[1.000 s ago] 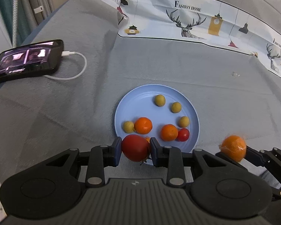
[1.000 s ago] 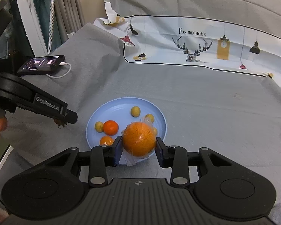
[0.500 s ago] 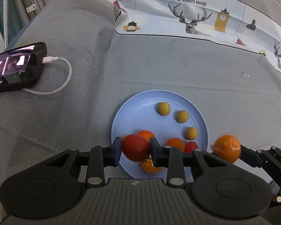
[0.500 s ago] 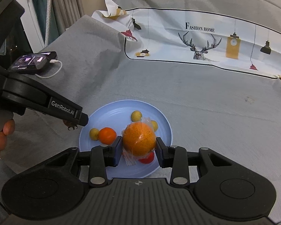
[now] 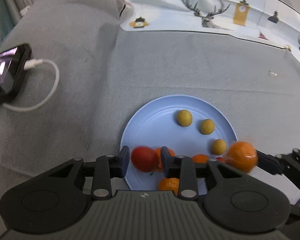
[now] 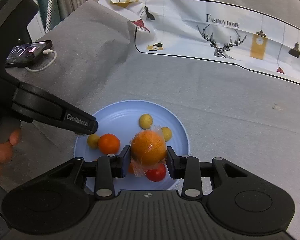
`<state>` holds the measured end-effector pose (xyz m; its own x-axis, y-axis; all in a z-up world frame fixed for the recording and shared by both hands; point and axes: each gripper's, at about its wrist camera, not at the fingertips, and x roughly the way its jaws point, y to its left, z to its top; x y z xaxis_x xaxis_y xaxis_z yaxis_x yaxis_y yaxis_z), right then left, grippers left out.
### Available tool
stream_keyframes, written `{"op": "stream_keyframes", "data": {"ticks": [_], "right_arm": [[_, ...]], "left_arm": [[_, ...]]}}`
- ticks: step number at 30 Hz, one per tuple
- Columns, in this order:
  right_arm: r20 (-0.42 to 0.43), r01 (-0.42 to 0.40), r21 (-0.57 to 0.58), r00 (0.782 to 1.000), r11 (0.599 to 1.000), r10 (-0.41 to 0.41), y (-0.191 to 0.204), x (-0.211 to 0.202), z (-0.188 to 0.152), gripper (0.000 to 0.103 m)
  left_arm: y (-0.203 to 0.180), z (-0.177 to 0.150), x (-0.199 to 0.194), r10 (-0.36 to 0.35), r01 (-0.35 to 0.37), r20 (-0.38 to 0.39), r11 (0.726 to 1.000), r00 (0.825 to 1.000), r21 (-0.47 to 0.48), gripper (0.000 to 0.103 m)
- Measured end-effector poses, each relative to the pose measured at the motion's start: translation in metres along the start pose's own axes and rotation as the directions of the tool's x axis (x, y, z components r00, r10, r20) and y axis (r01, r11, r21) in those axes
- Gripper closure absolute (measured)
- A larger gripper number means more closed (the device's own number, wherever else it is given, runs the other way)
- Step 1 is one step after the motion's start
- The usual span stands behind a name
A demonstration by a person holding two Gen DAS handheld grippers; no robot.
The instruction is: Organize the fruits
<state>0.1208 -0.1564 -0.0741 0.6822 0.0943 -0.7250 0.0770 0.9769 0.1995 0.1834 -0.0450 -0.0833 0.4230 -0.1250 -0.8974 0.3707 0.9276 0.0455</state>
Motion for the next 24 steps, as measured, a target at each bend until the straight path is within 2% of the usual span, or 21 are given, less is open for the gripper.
{"op": "stream_keyframes", "data": {"ticks": [1,2,3,4,5,11,19,24], "right_arm": [[0.005,-0.004,0.001,1.000,1.000,0.004,-0.001,0.000,0.001,0.058],[0.007,-0.006,0.000,1.000,1.000,0.006,-0.001,-0.001,0.002,0.045],[0.010,-0.003,0.001,1.000,1.000,0.003,-0.002,-0.004,0.003,0.038],[0.013,0.001,0.003,1.000,1.000,-0.001,-0.002,-0.008,0.002,0.025],[0.016,0.009,0.006,1.000,1.000,-0.009,-0.002,-0.014,0.000,0.018],[-0.010,0.049,0.035,0.999,0.998,-0.049,-0.005,-0.057,-0.026,0.006],[0.063,0.099,0.062,0.993,0.993,-0.103,0.008,-0.115,-0.058,0.001],[0.120,0.111,0.049,0.986,0.993,-0.116,0.015,-0.144,-0.070,0.001]], "left_arm": [[-0.001,0.000,-0.004,0.004,-0.004,0.016,1.000,1.000,0.002,0.020],[0.000,-0.001,-0.011,0.018,-0.018,0.047,1.000,0.999,-0.002,0.009],[0.001,-0.002,-0.020,0.029,-0.029,0.083,1.000,0.996,-0.006,0.000],[0.001,-0.005,-0.027,0.031,-0.031,0.110,1.000,0.993,-0.006,0.000],[0.001,-0.007,-0.035,0.027,-0.027,0.125,1.000,0.992,0.002,0.000],[0.004,-0.044,-0.074,0.054,-0.053,0.123,0.999,0.991,-0.007,0.000],[0.014,-0.102,-0.123,0.065,-0.054,0.118,0.994,0.991,-0.093,0.000],[0.008,-0.124,-0.150,0.088,-0.078,0.160,0.994,0.983,-0.072,0.000]]}}
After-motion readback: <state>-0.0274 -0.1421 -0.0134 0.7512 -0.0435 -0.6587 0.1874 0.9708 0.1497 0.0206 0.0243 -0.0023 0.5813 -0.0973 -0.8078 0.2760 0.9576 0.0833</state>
